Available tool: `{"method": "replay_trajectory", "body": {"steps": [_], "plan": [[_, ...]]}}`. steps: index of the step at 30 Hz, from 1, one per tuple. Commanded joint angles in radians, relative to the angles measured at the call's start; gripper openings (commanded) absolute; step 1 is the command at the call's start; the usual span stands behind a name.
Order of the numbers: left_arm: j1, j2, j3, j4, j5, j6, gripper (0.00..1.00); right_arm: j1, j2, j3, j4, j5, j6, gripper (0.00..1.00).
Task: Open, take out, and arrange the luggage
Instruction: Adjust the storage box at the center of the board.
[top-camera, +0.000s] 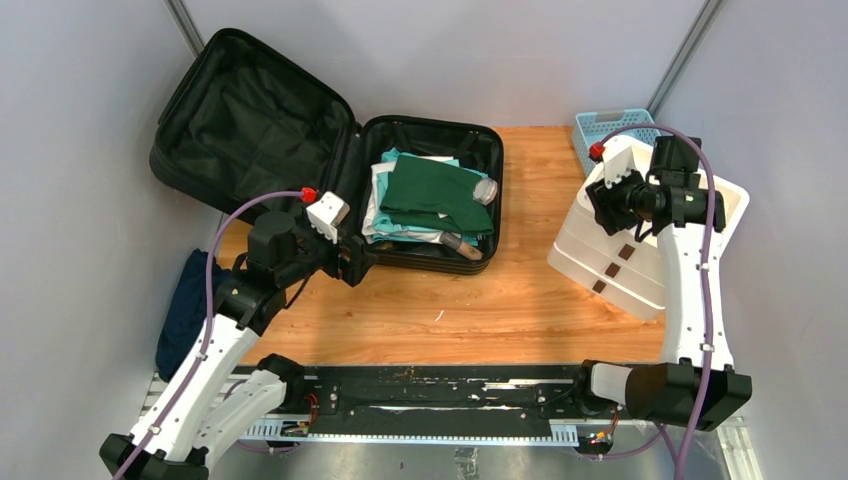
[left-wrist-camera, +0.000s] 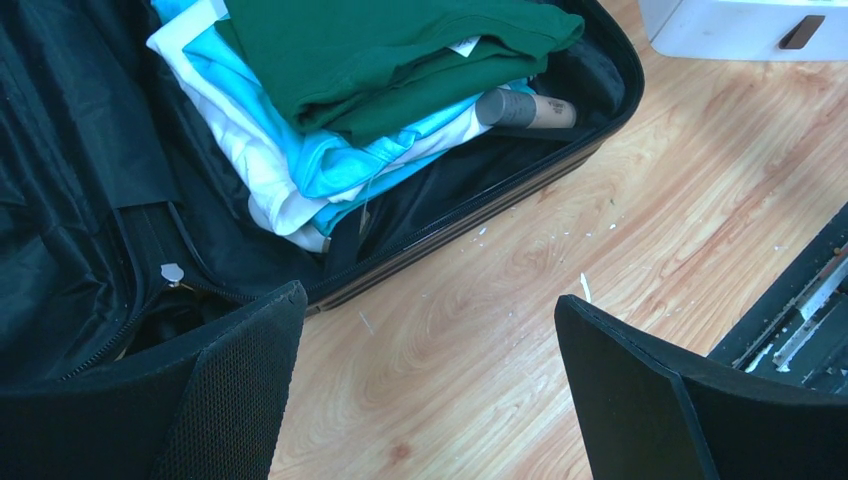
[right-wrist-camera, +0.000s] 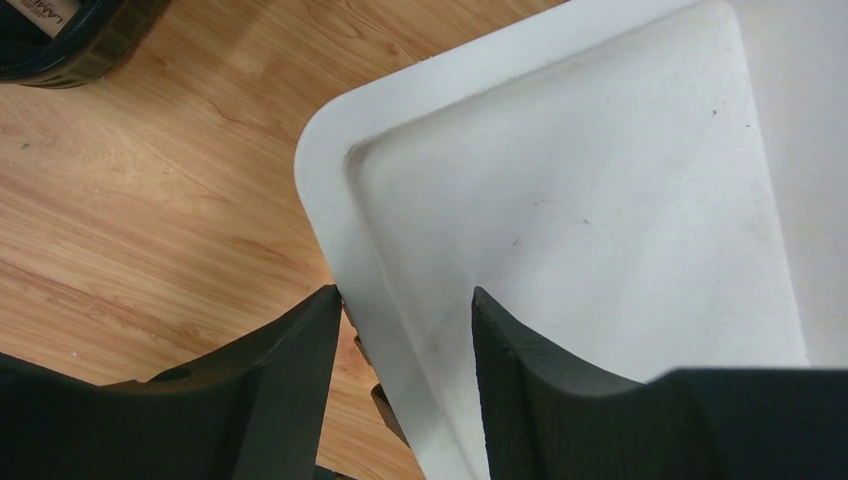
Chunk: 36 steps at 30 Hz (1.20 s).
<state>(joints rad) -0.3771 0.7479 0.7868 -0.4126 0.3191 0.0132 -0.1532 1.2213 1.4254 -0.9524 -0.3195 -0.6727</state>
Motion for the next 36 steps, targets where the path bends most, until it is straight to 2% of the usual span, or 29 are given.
{"method": "replay_trajectory", "body": {"steps": [1, 4, 10, 12, 13, 14, 15, 17, 19, 25, 28, 30, 31, 35, 36], "plan": [[-0.006, -0.012, -0.011, 0.017, -0.002, 0.015, 1.00, -0.016, -0.043, -0.003, 0.046, 0.029, -0.010, 0.54], [-0.006, -0.017, -0.011, 0.017, -0.002, 0.014, 1.00, -0.016, -0.033, 0.018, -0.004, -0.048, -0.010, 0.54], [-0.006, -0.020, -0.014, 0.018, -0.003, 0.015, 1.00, -0.017, -0.018, 0.065, -0.029, -0.061, -0.010, 0.54], [-0.006, -0.020, -0.014, 0.018, -0.005, 0.015, 1.00, -0.017, -0.009, 0.072, -0.101, -0.152, -0.010, 0.54], [-0.006, -0.020, -0.014, 0.018, -0.006, 0.017, 1.00, -0.017, -0.010, 0.071, -0.145, -0.202, -0.014, 0.66], [-0.006, -0.020, -0.015, 0.018, -0.007, 0.016, 1.00, -0.017, -0.020, 0.061, -0.206, -0.246, -0.405, 0.80], [-0.006, -0.019, -0.015, 0.018, -0.008, 0.017, 1.00, -0.017, -0.034, 0.048, -0.245, -0.293, -0.581, 0.82], [-0.006, -0.018, -0.017, 0.018, -0.011, 0.017, 1.00, -0.017, -0.076, 0.010, -0.247, -0.338, -0.683, 0.85], [-0.007, -0.017, -0.017, 0.017, -0.014, 0.016, 1.00, -0.017, -0.099, -0.011, -0.173, -0.305, -0.644, 0.90], [-0.006, -0.009, -0.017, 0.019, -0.008, 0.017, 1.00, -0.031, -0.007, 0.045, -0.139, -0.115, -0.552, 0.86], [-0.006, -0.011, -0.017, 0.018, -0.011, 0.017, 1.00, -0.045, 0.067, 0.087, -0.158, -0.077, -0.517, 0.79], [-0.006, -0.015, -0.018, 0.017, -0.016, 0.019, 1.00, -0.051, 0.102, 0.110, -0.199, -0.086, -0.509, 0.69], [-0.006, -0.016, -0.018, 0.017, -0.019, 0.018, 1.00, -0.051, 0.114, 0.116, -0.210, -0.086, -0.500, 0.61], [-0.006, -0.016, -0.018, 0.018, -0.015, 0.019, 1.00, -0.052, 0.119, 0.128, -0.219, -0.074, -0.422, 0.14], [-0.006, -0.016, -0.018, 0.018, -0.012, 0.018, 1.00, -0.052, 0.111, 0.128, -0.216, -0.072, -0.395, 0.06]]}}
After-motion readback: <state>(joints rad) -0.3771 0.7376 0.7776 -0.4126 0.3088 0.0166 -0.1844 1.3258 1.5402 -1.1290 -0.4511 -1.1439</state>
